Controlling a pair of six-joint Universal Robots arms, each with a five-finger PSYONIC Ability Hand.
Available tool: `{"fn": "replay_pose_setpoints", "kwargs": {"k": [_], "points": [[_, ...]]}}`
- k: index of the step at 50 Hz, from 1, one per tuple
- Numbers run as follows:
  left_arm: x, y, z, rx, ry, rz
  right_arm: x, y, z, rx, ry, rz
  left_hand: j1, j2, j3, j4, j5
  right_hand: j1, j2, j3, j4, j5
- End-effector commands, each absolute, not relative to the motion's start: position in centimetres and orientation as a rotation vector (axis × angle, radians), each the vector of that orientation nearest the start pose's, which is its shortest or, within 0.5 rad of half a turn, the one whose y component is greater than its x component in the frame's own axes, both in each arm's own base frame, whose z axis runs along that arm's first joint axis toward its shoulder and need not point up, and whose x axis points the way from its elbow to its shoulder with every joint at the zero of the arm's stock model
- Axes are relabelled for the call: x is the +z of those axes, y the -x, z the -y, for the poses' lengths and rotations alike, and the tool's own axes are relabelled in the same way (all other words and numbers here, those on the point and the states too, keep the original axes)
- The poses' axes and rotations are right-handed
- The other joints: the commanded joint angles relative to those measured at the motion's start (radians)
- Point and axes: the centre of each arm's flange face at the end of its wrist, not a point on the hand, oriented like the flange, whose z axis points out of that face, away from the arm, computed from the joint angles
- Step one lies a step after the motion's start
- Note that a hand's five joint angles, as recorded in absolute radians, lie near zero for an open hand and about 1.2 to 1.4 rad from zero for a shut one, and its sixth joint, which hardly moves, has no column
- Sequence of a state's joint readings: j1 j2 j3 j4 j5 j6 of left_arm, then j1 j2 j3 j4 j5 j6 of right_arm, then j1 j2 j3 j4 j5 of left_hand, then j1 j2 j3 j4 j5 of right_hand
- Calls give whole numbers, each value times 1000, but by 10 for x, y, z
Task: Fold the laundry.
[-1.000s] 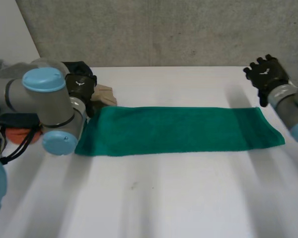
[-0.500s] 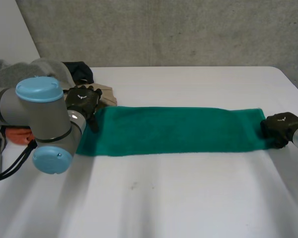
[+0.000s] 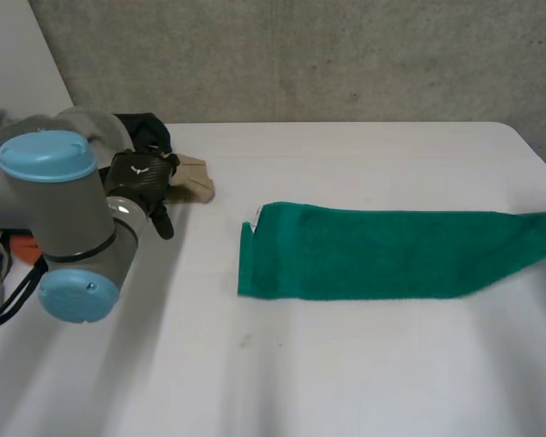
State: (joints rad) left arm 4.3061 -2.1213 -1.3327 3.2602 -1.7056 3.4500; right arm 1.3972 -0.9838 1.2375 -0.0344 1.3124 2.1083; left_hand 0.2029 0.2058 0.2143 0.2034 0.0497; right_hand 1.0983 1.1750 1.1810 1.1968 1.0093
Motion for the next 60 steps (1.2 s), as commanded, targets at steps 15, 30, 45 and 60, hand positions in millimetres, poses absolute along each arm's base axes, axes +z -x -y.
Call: {"fn": "replay_pose_setpoints", "kwargs": {"k": [15,30,45,60], "points": [[195,264,306,-1954,-731,-2301,121,-394,239,2017,-2241,1201,-28,-31,-40,-29,-50,298,221,215,199,212],[206,283,301,-2030,-778,-2269,181,-313,300,2065,-1505,1962,-28,-31,-40,-29,-50,-924,-1001,-1007,-1022,-1009],[204,323,275,-2095,-929,-2261,135,-212,310,1658,-1309,2276,-28,-31,-40,-29,-50,-681,-757,-763,-779,-766],[211,321,272,-2109,-922,-2254,169,-220,332,1774,-1219,2156,-28,-31,-40,-29,-50,104,28,22,6,19]]}}
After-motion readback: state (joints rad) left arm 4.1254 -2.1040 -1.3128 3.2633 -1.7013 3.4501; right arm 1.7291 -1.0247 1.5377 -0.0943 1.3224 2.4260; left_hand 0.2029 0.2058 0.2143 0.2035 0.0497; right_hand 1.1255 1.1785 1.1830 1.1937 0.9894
